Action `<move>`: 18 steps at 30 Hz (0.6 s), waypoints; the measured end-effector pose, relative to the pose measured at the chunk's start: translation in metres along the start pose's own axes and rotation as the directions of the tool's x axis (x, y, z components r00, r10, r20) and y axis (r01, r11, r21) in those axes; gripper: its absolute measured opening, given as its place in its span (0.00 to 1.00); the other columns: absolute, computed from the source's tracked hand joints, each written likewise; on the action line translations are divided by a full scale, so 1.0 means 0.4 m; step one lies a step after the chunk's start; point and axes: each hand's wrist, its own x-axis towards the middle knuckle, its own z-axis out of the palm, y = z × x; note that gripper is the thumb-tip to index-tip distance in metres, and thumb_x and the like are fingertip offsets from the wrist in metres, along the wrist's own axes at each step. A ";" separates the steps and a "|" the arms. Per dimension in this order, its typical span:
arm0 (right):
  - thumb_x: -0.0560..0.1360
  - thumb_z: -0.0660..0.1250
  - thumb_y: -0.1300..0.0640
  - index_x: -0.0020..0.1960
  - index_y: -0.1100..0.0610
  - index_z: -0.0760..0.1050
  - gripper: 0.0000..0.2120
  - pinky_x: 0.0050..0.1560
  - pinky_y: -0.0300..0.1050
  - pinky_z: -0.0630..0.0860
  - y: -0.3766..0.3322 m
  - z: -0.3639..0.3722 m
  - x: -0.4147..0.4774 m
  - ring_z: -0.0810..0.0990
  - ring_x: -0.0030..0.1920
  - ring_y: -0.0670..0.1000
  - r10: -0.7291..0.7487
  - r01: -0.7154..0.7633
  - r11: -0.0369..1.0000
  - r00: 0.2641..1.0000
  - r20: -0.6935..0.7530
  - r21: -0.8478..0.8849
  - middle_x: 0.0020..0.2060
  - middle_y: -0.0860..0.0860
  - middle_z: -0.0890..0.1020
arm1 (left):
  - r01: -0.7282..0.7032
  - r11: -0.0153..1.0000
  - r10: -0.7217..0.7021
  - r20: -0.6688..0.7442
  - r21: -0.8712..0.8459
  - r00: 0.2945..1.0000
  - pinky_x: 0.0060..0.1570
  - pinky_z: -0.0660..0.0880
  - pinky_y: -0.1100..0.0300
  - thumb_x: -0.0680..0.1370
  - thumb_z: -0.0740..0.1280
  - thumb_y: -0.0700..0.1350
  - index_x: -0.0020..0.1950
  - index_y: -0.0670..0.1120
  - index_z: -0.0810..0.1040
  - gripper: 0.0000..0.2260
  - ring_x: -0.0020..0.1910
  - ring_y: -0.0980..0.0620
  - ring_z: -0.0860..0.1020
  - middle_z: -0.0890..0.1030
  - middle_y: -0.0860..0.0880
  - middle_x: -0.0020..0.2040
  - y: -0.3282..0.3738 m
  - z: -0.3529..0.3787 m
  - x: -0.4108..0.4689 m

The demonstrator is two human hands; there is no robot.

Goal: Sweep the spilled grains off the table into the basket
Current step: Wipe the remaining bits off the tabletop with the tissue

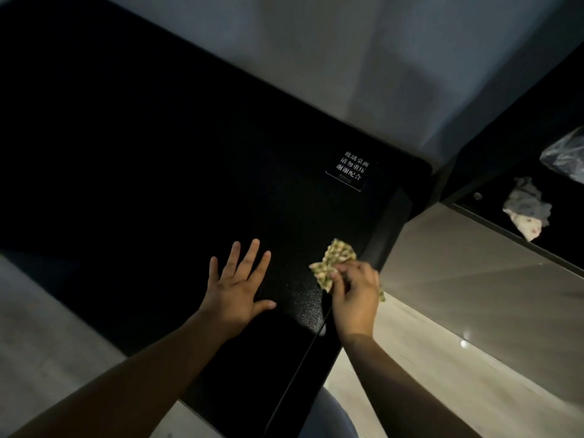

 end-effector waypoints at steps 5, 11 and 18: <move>0.73 0.72 0.63 0.46 0.53 0.83 0.06 0.51 0.40 0.72 -0.005 -0.036 -0.034 0.76 0.47 0.48 0.093 -0.123 0.977 0.982 0.165 0.175 0.42 0.43 0.76 | 0.012 1.000 -0.012 -0.004 -0.010 1.000 0.72 0.42 0.37 0.75 0.56 0.68 0.72 0.55 0.28 0.42 0.73 0.44 0.29 0.25 0.51 0.72 0.007 -0.010 -0.007; 0.74 0.71 0.62 0.47 0.57 0.83 0.04 0.53 0.36 0.71 -0.006 -0.086 0.064 0.75 0.49 0.49 0.142 -0.146 0.952 0.989 0.034 0.268 0.42 0.46 0.76 | 0.036 0.998 -0.035 -0.010 0.050 0.999 0.73 0.44 0.37 0.74 0.55 0.69 0.74 0.55 0.30 0.42 0.73 0.44 0.30 0.26 0.49 0.73 0.010 -0.011 -0.002; 0.72 0.72 0.63 0.44 0.55 0.83 0.04 0.53 0.41 0.70 0.011 -0.031 0.045 0.76 0.50 0.52 0.062 -0.079 0.989 0.990 0.130 0.127 0.44 0.47 0.77 | 0.084 0.994 -0.081 -0.059 0.063 0.995 0.74 0.45 0.40 0.75 0.54 0.69 0.76 0.53 0.34 0.41 0.75 0.44 0.34 0.31 0.48 0.76 0.029 -0.010 -0.015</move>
